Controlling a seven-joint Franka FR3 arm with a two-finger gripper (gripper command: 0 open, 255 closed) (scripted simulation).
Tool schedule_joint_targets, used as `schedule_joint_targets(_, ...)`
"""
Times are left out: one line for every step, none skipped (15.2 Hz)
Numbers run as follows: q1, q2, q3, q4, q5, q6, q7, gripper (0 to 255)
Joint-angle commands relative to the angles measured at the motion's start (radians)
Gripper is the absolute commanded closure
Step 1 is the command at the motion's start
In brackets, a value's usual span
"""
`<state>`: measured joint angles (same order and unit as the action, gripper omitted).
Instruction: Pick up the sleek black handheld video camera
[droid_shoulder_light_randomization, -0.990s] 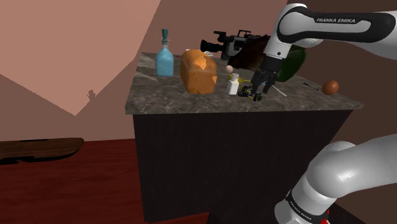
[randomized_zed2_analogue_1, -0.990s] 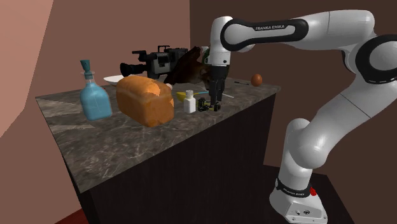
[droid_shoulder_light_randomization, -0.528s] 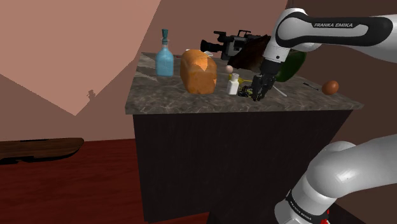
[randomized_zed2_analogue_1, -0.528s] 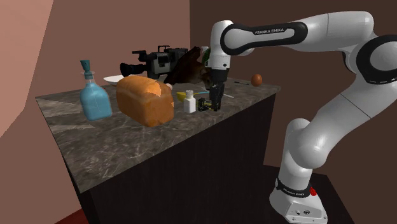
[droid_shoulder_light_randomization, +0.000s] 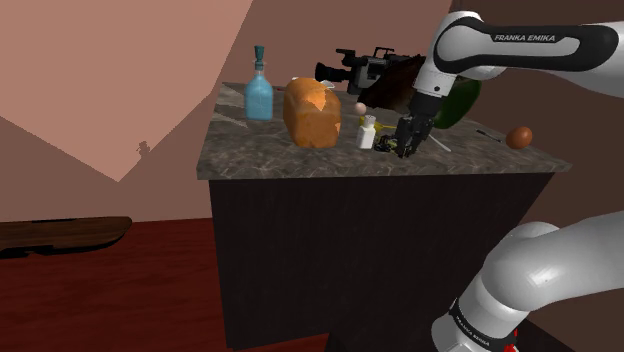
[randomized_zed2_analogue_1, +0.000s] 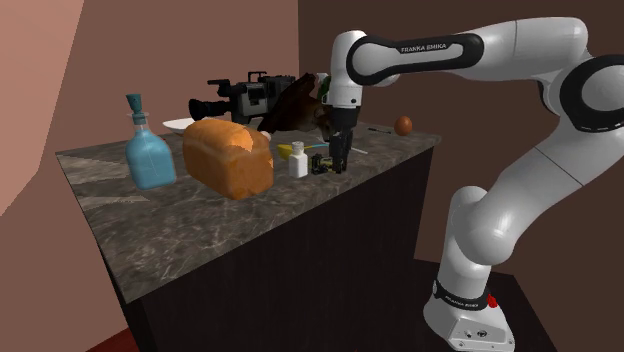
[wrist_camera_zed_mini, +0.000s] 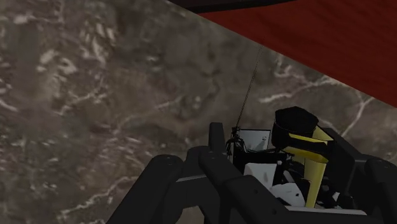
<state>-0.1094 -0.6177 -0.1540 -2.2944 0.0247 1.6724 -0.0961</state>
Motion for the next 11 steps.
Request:
schedule_joint_targets(0.000,0.002,0.000,0.021,0.000,-0.019,0.001,255)
schedule_joint_targets(0.001,0.004,0.001,0.036,0.001,-0.032,0.002,255)
schedule_joint_targets(0.001,0.006,0.001,0.051,0.001,-0.045,0.003,255)
schedule_joint_targets(0.002,0.009,0.002,0.066,0.002,-0.057,0.004,255)
schedule_joint_targets(0.003,0.011,0.002,0.082,0.002,-0.070,0.005,255)
schedule_joint_targets(0.003,0.014,0.002,0.097,0.003,-0.083,0.006,255)
schedule_joint_targets(0.004,0.017,0.003,0.113,0.004,-0.096,0.007,255)
schedule_joint_targets(0.004,0.020,0.003,0.129,0.004,-0.108,0.007,255)
schedule_joint_targets(0.005,0.024,0.003,0.145,0.005,-0.121,0.008,255)
schedule_joint_targets(0.005,0.028,0.003,0.162,0.005,-0.134,0.009,255)
schedule_joint_targets(0.006,0.031,0.004,0.178,0.006,-0.147,0.010,255)
